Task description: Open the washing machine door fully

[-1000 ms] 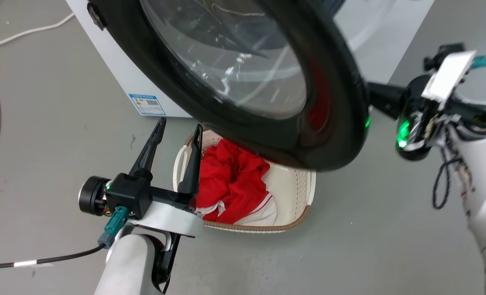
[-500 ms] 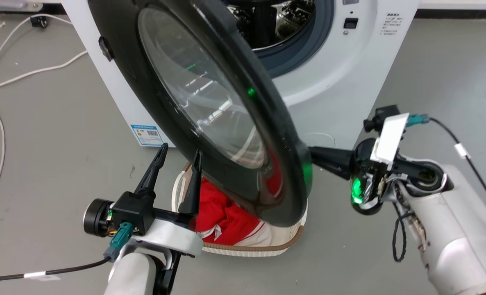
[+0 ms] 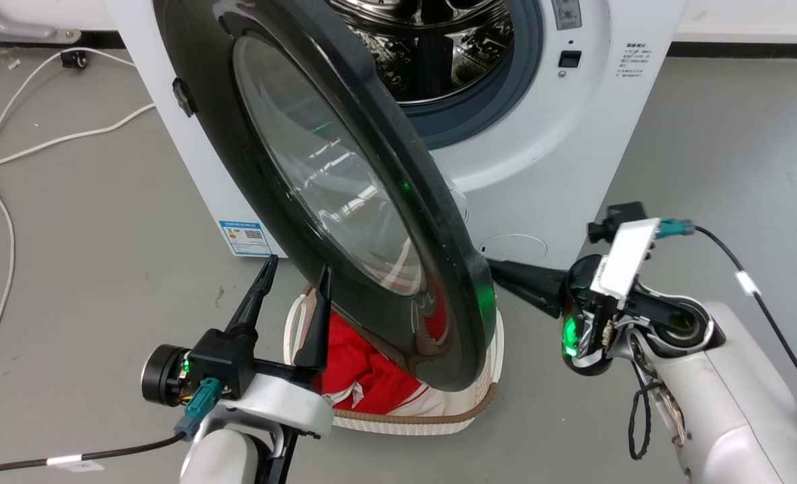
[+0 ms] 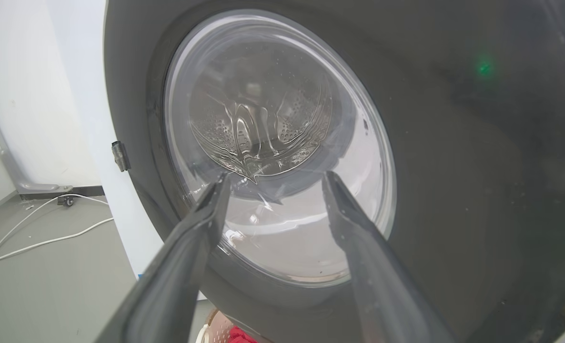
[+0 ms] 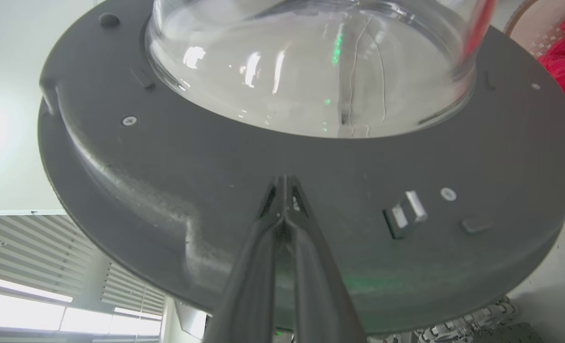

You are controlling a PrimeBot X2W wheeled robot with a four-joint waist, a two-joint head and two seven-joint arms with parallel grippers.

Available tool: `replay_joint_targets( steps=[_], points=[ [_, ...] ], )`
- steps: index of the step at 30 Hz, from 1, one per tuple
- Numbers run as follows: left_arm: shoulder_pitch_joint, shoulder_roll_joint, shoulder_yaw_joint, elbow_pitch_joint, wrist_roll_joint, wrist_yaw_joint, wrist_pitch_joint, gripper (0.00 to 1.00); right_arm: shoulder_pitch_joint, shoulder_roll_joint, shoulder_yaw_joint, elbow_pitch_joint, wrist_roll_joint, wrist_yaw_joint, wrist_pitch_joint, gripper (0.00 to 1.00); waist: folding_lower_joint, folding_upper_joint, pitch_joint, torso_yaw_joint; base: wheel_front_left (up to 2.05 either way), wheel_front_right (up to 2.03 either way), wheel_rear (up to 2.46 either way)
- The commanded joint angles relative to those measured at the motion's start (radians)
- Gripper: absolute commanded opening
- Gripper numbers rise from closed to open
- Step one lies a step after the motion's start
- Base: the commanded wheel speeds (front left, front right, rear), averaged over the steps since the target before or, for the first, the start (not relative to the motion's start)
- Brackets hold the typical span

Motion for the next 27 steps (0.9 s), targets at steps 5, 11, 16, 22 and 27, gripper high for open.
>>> replay_joint_targets(
  steps=[5,11,16,22,27],
  points=[
    [0.019,-0.001,0.0,0.01,-0.006,0.008,-0.002,1.0,0.073,-0.019,-0.072,-0.072,-0.044,0.0,-0.191,0.0,0.0002,0.0,-0.019,-0.002,0.0,0.0,0.0],
    [0.032,-0.001,0.017,0.017,-0.002,0.011,-0.002,1.0,0.18,-0.041,-0.16,-0.165,-0.085,0.0,-0.391,0.0,0.0002,0.0,-0.038,-0.013,0.0,0.0,0.0],
    [0.046,-0.001,0.037,0.025,0.0,0.011,-0.002,1.0,0.288,-0.054,-0.238,-0.239,-0.101,0.0,-0.529,0.0,0.0002,0.0,-0.053,-0.026,0.0,0.0,0.0],
    [0.06,-0.001,0.054,0.034,0.002,0.01,-0.002,1.0,0.428,-0.083,-0.278,-0.32,-0.205,0.0,-0.69,0.0,0.0002,0.0,-0.069,-0.035,0.0,0.0,0.0],
    [0.069,-0.001,0.062,0.037,-0.002,0.012,-0.002,1.0,0.519,-0.086,-0.27,-0.354,-0.285,0.0,-0.787,1.0,0.0002,0.0,-0.08,-0.045,0.0,0.0,0.0]
  ],
)
